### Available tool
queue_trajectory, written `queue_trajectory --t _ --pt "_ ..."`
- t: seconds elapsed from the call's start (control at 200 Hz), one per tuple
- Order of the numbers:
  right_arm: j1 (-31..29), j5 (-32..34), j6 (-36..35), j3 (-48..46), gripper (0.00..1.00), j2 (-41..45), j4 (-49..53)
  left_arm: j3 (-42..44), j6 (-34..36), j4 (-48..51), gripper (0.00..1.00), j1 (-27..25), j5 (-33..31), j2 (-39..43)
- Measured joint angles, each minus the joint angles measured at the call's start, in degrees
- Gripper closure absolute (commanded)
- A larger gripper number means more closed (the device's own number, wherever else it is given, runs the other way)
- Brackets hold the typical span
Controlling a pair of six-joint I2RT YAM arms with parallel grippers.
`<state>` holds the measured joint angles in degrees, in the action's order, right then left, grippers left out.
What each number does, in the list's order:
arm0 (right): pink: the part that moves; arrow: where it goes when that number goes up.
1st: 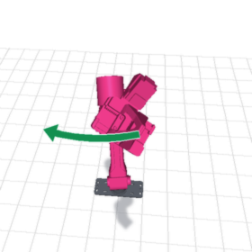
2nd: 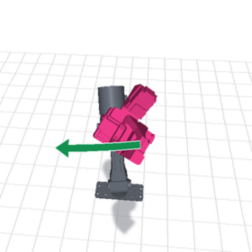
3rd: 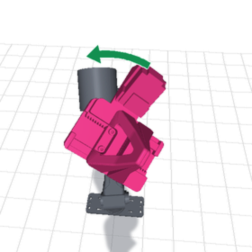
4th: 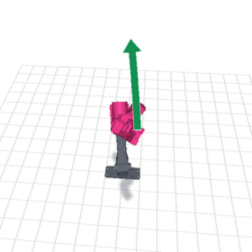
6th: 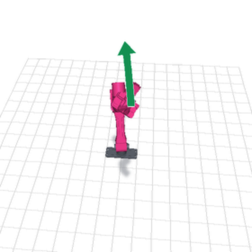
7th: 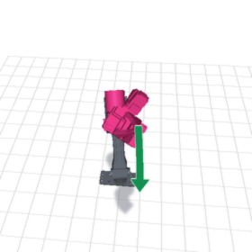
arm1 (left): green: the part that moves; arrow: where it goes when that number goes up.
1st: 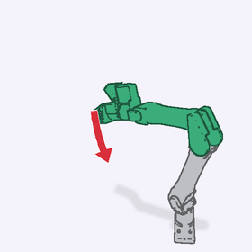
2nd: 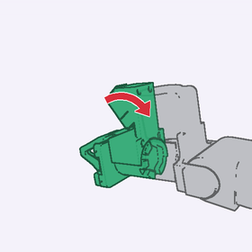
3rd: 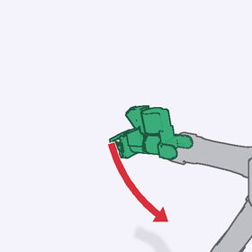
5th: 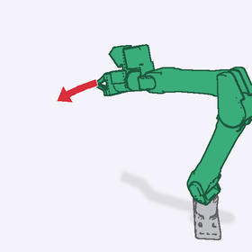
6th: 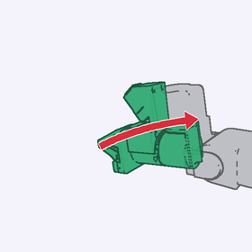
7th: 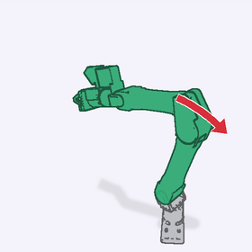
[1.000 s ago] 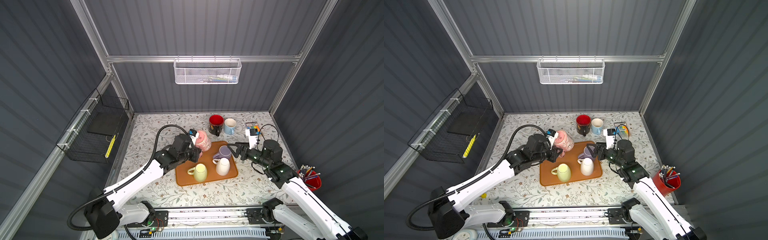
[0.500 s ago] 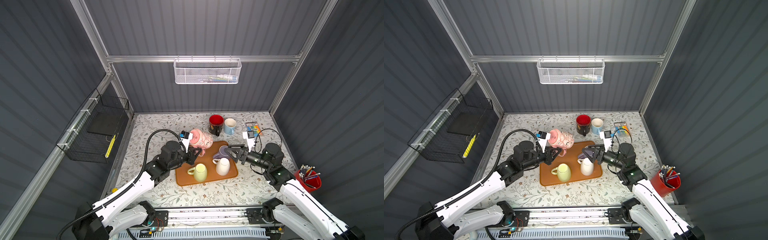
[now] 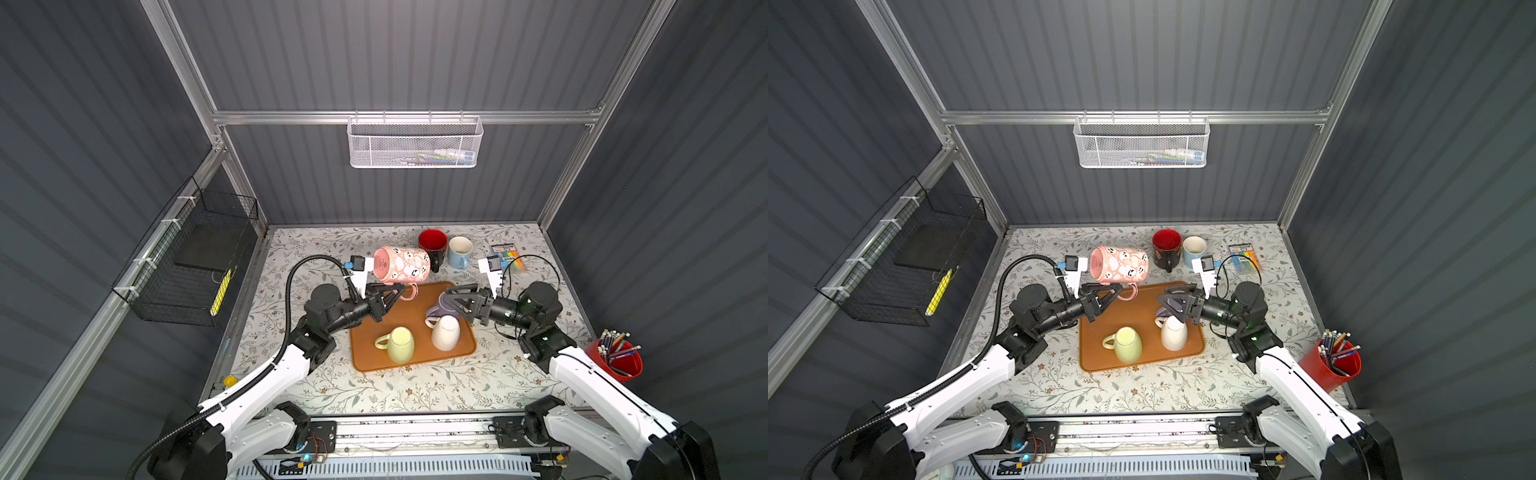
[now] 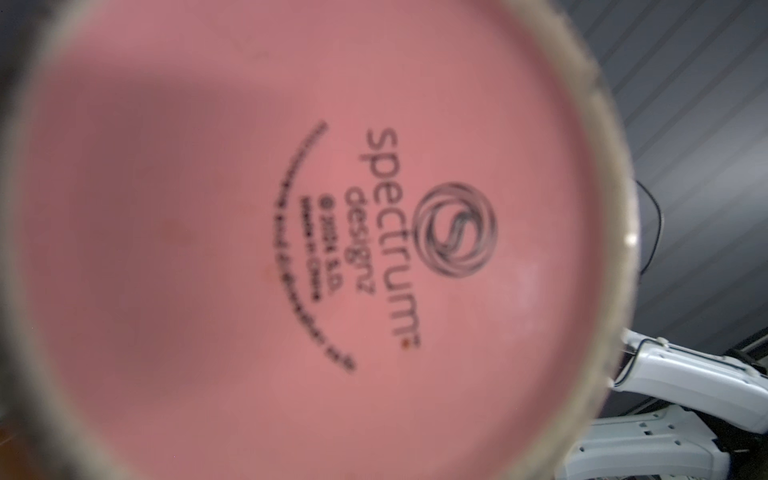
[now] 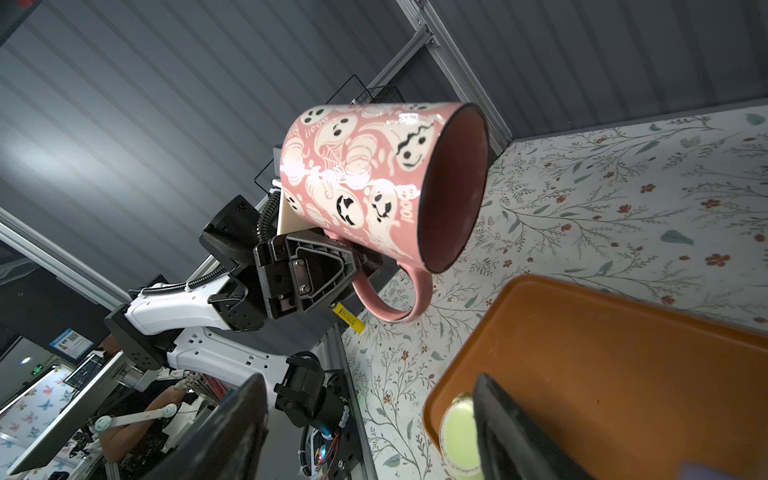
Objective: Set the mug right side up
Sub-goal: 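Raise the pink mug high while right gripper reaches up to its handle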
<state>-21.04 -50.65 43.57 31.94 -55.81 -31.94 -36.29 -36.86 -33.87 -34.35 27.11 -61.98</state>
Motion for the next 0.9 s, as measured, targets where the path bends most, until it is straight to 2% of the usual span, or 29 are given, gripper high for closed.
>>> queue_trajectory --t 0.17,0.37,0.635,0.896 --pt "-0.07 -1.99 3.19 1.16 0.28 -5.14 -5.9 0.7 -6.95 -15.13 1.0 2.84 5.03 -5.27" --pt "-1.22 -5.14 8.81 3.78 0.33 -13.66 -16.61 1.49 -18.97 -36.46 1.0 6.82 9.75 -15.72" --pt "-2.4 -6.43 11.56 9.7 0.35 -21.44 -22.47 1.25 -24.09 -43.6 1.0 7.72 12.81 -18.03" --pt "-3.56 -6.78 15.26 13.07 0.35 -28.61 -28.46 0.66 -24.26 -45.51 1.0 7.72 13.68 -18.16"
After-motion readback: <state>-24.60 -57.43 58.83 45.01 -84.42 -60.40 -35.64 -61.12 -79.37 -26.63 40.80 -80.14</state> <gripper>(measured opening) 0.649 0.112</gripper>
